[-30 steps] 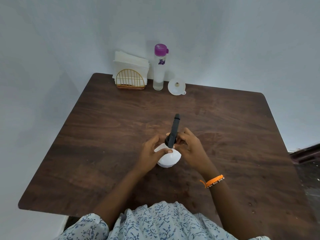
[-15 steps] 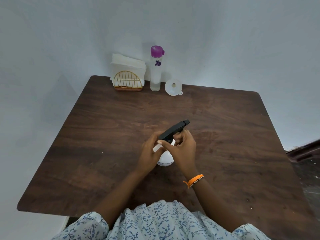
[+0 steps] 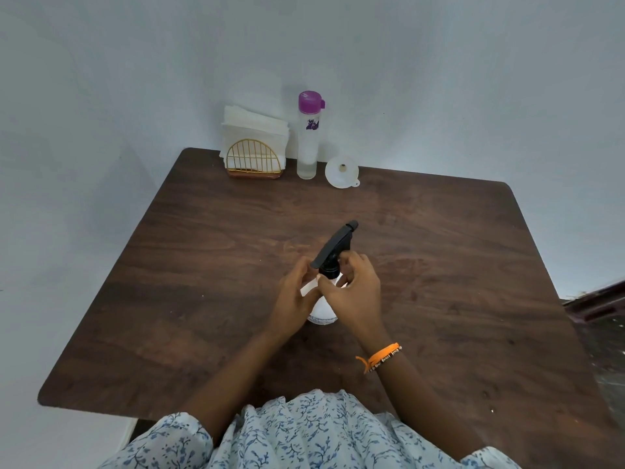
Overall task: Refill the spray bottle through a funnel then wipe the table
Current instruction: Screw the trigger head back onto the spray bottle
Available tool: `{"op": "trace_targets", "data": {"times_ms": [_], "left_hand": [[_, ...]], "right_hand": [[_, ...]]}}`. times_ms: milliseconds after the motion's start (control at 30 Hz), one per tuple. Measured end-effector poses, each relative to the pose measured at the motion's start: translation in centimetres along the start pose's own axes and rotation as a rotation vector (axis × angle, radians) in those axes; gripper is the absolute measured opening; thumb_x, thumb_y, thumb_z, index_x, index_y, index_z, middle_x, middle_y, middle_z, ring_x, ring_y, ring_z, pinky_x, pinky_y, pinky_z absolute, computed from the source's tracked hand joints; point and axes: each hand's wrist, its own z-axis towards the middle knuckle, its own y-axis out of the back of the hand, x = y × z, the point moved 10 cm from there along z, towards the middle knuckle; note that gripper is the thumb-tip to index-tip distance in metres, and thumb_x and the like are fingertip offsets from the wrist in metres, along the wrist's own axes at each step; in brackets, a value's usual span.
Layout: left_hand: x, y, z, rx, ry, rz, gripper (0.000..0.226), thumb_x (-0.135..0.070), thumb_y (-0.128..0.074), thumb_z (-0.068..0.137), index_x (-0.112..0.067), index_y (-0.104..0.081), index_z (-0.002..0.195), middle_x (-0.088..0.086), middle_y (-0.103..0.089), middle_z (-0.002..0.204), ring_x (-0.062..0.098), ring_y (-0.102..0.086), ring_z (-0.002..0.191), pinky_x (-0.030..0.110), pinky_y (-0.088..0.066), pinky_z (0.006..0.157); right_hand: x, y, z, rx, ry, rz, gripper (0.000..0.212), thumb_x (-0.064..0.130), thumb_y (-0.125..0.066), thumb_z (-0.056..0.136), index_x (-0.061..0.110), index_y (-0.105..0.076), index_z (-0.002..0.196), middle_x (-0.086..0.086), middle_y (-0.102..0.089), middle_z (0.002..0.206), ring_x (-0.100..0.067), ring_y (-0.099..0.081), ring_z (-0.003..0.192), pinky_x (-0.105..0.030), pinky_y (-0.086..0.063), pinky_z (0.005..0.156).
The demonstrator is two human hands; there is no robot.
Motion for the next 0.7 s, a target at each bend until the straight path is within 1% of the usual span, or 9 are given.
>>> {"op": "trace_targets", "data": {"times_ms": [67, 200, 267, 367, 400, 500, 533, 600, 700], "left_hand": [[0.2, 0.0, -0.1, -0.002, 0.009, -0.026, 0.023, -0.004, -0.058, 0.086, -0.013, -0.056, 0.107, -0.008, -0.066, 0.102, 0.004, -0.063, 0.097, 0.018, -0.05, 0.082], [0.4, 0.0, 0.0, 0.006, 0.01, -0.04, 0.026, -0.003, -0.057, 0.084, -0.016, -0.056, 0.107, -0.002, -0.067, 0.102, 0.011, -0.065, 0.097, 0.028, -0.053, 0.083], [0.3, 0.0, 0.0, 0.013, 0.001, -0.034, 0.027, -0.005, -0.057, 0.083, -0.019, -0.057, 0.105, -0.003, -0.067, 0.102, 0.01, -0.064, 0.098, 0.026, -0.052, 0.084], [0.4, 0.1, 0.1, 0.014, 0.002, 0.002, 0.021, -0.025, -0.063, 0.078, -0.023, -0.057, 0.099, -0.016, -0.065, 0.094, 0.002, -0.061, 0.09, 0.015, -0.048, 0.077], [0.4, 0.2, 0.1, 0.008, 0.015, 0.007, 0.024, -0.031, -0.063, 0.076, -0.026, -0.056, 0.098, -0.019, -0.064, 0.092, 0.0, -0.06, 0.088, 0.011, -0.046, 0.074], [1.0, 0.2, 0.3, 0.003, 0.042, 0.011, 0.025, -0.025, -0.069, 0.075, -0.03, -0.056, 0.095, -0.024, -0.064, 0.093, -0.004, -0.06, 0.087, 0.007, -0.044, 0.071], [1.0, 0.2, 0.3, 0.003, 0.036, 0.017, 0.025, -0.022, -0.069, 0.075, -0.031, -0.056, 0.095, -0.025, -0.064, 0.094, -0.004, -0.06, 0.088, 0.007, -0.044, 0.071], [1.2, 0.2, 0.3, 0.007, 0.039, 0.026, 0.025, -0.031, -0.068, 0.074, -0.028, -0.058, 0.097, -0.017, -0.066, 0.097, 0.0, -0.061, 0.091, 0.009, -0.046, 0.073], [1.7, 0.5, 0.3, -0.012, 0.057, 0.032, 0.031, -0.04, -0.063, 0.072, -0.027, -0.057, 0.099, -0.002, -0.067, 0.096, 0.008, -0.064, 0.09, 0.022, -0.053, 0.074]], "right_hand": [[0.2, -0.2, 0.4, 0.007, -0.011, -0.025, 0.023, 0.011, -0.077, 0.067, 0.016, -0.064, 0.085, 0.006, -0.056, 0.084, -0.002, -0.052, 0.073, -0.009, -0.038, 0.063], [0.5, 0.4, 0.6, -0.043, -0.011, -0.01, 0.026, 0.018, -0.086, 0.061, 0.012, -0.065, 0.077, 0.006, -0.051, 0.079, 0.003, -0.05, 0.069, 0.0, -0.037, 0.064], [0.5, 0.5, 0.7, -0.03, -0.008, -0.024, 0.023, 0.018, -0.085, 0.064, 0.013, -0.064, 0.074, 0.007, -0.049, 0.074, 0.002, -0.047, 0.065, -0.002, -0.037, 0.062], [0.3, 0.7, 0.9, 0.018, -0.012, -0.053, 0.017, 0.015, -0.08, 0.07, 0.012, -0.069, 0.084, 0.005, -0.055, 0.074, -0.004, -0.05, 0.067, -0.01, -0.04, 0.063], [0.1, 0.7, 1.0, 0.056, -0.023, -0.043, 0.019, 0.012, -0.077, 0.073, 0.011, -0.07, 0.09, 0.003, -0.06, 0.079, -0.008, -0.055, 0.072, -0.019, -0.046, 0.068], [-0.3, 0.1, 1.1, 0.249, -0.052, -0.023, 0.028, 0.004, -0.07, 0.079, 0.008, -0.067, 0.107, -0.004, -0.069, 0.1, -0.021, -0.062, 0.092, -0.04, -0.051, 0.085], [-0.3, -0.1, 1.1, 0.305, -0.051, -0.028, 0.03, 0.003, -0.069, 0.08, 0.007, -0.067, 0.11, -0.004, -0.069, 0.103, -0.022, -0.062, 0.095, -0.043, -0.051, 0.087], [-0.4, -0.3, 1.3, 0.371, -0.067, -0.038, 0.031, 0.004, -0.069, 0.08, 0.008, -0.067, 0.111, -0.003, -0.07, 0.104, -0.021, -0.064, 0.095, -0.044, -0.051, 0.088], [-0.3, -0.3, 1.6, 0.321, -0.113, -0.045, 0.028, 0.018, -0.077, 0.073, 0.009, -0.071, 0.099, 0.0, -0.071, 0.094, -0.015, -0.065, 0.088, -0.037, -0.054, 0.082]]}}
